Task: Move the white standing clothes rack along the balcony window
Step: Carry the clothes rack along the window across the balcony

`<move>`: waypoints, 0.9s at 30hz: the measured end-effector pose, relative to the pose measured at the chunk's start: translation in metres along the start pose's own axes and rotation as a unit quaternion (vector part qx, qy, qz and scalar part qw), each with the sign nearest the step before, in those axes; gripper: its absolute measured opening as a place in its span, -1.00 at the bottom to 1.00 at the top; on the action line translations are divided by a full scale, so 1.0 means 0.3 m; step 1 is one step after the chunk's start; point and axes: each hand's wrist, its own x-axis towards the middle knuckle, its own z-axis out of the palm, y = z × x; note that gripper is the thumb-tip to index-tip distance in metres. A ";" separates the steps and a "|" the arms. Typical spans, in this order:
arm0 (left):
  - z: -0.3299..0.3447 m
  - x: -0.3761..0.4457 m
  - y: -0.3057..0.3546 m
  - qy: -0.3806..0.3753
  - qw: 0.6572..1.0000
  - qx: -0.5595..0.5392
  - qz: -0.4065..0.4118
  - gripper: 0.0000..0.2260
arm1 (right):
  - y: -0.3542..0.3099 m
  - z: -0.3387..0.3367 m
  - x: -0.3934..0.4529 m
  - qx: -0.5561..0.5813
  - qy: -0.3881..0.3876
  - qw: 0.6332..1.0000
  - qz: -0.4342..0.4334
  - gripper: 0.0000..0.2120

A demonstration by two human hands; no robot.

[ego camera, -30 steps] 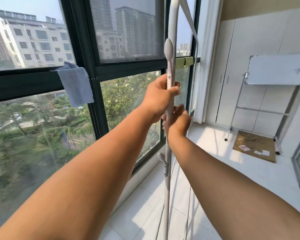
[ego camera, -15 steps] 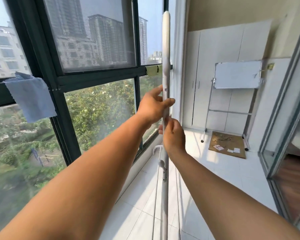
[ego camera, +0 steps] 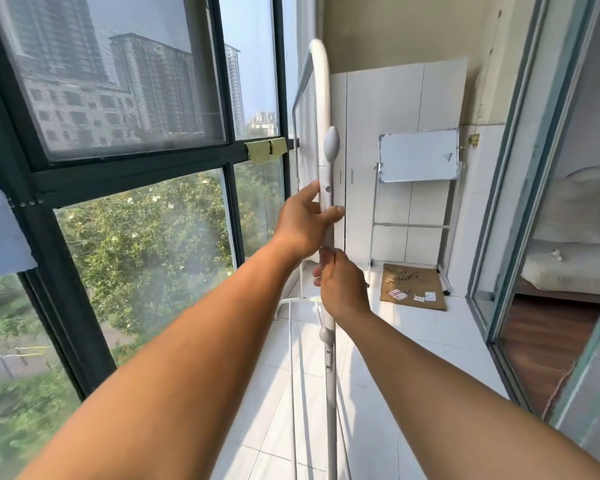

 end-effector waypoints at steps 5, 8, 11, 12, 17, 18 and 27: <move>-0.002 0.090 -0.039 -0.016 0.999 0.020 0.038 -0.71 | 0.022 0.015 0.077 0.003 0.008 1.000 0.005 -0.66; 0.000 0.149 -0.062 -0.032 0.997 0.016 0.068 -0.86 | 0.037 0.021 0.127 0.014 0.011 1.000 0.014 -0.72; 0.017 0.207 -0.075 -0.030 0.996 0.026 0.083 -0.88 | 0.061 0.025 0.188 0.013 0.022 0.999 0.020 -0.70; 0.028 0.233 -0.078 -0.031 0.995 0.029 0.085 -0.89 | 0.073 0.028 0.215 0.013 0.024 0.999 0.022 -0.70; 0.077 0.375 -0.110 -0.037 0.994 0.039 0.097 -0.85 | 0.131 0.034 0.358 0.014 0.016 1.000 0.012 -0.74; 0.086 0.407 -0.118 -0.036 0.994 0.039 0.100 -0.82 | 0.144 0.033 0.389 0.010 0.013 1.000 0.009 -0.75; 0.222 0.727 -0.188 -0.022 0.994 0.021 0.106 -0.79 | 0.288 0.001 0.715 -0.029 -0.009 0.999 -0.020 -0.82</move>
